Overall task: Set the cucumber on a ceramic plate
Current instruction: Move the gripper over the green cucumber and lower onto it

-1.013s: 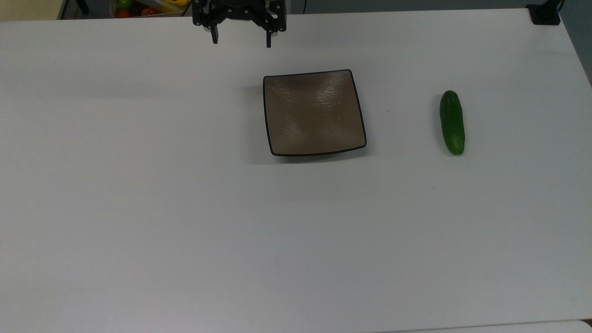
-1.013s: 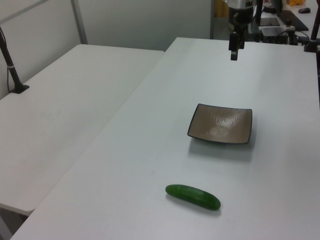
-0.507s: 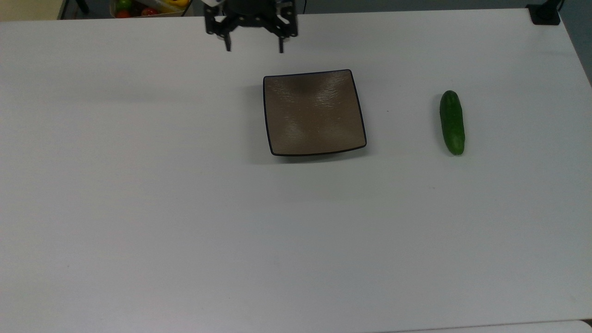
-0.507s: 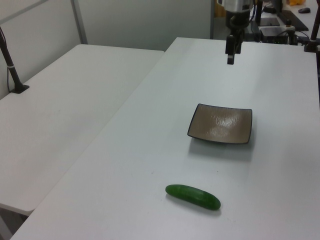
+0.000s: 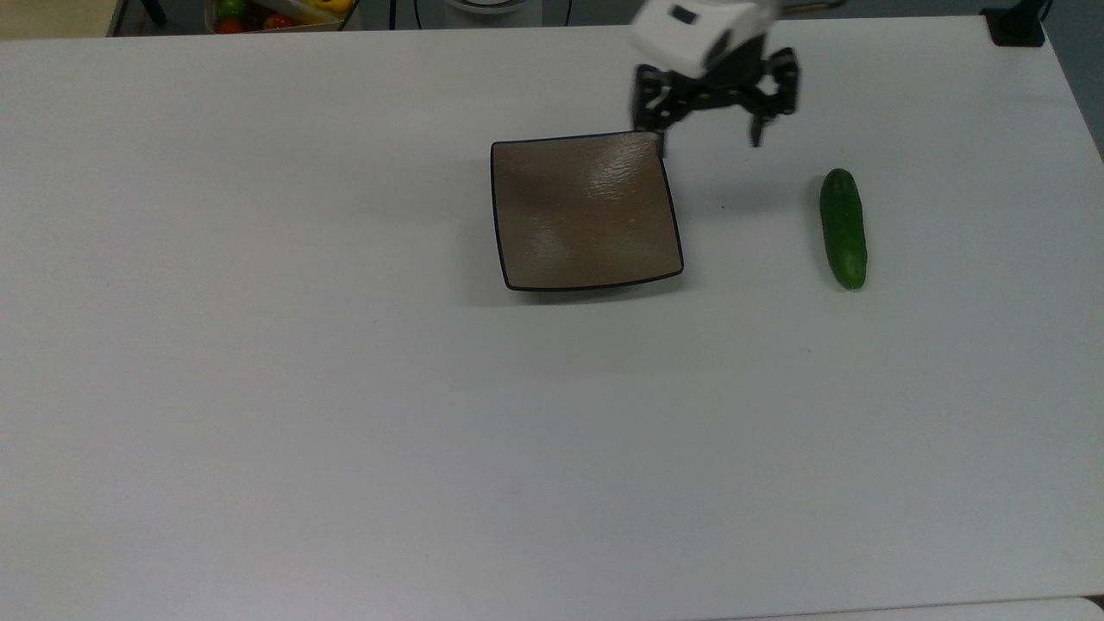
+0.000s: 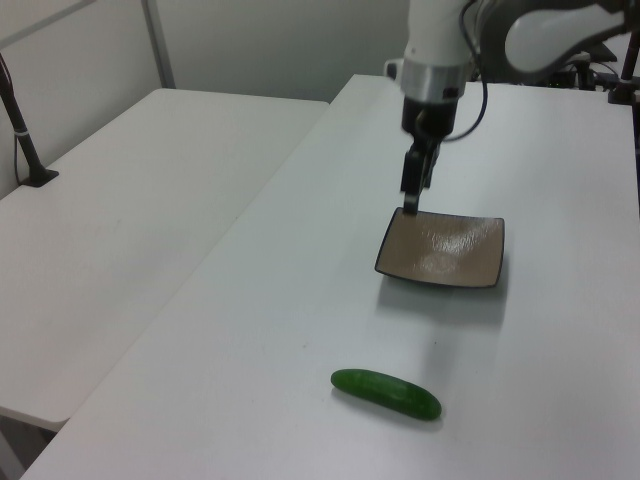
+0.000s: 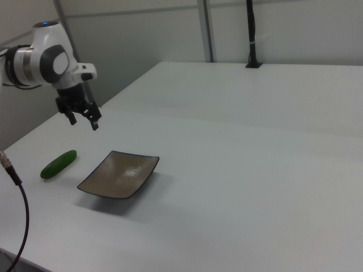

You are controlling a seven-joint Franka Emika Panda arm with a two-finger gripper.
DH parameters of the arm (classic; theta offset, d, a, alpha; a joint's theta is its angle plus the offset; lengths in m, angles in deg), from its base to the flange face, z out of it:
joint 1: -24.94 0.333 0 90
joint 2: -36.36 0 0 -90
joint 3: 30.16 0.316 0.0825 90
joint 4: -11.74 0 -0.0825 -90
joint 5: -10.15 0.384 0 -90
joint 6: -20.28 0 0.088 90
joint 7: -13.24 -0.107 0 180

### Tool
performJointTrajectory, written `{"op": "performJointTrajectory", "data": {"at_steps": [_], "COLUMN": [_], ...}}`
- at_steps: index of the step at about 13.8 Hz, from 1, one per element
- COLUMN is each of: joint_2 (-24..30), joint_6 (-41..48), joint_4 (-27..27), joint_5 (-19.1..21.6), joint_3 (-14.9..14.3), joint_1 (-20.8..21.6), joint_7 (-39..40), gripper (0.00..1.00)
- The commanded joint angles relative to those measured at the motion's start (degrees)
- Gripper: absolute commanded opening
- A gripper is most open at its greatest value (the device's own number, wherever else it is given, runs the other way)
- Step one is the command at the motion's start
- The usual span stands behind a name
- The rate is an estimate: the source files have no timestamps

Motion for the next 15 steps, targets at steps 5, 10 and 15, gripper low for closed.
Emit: {"op": "performJointTrajectory", "data": {"at_steps": [5, 10, 15], "joint_2": [-13.7, -21.4, -26.7], "joint_6": [-3.8, -8.4, -11.2], "joint_4": [12.1, 13.6, 14.8], "joint_5": [0.3, -1.4, -6.1], "joint_3": [-0.9, -0.8, -0.7], "joint_1": [12.1, 16.1, 18.8], "joint_7": [-5.2, -7.3, -10.4], "gripper": [1.00, 1.00, 1.00]}}
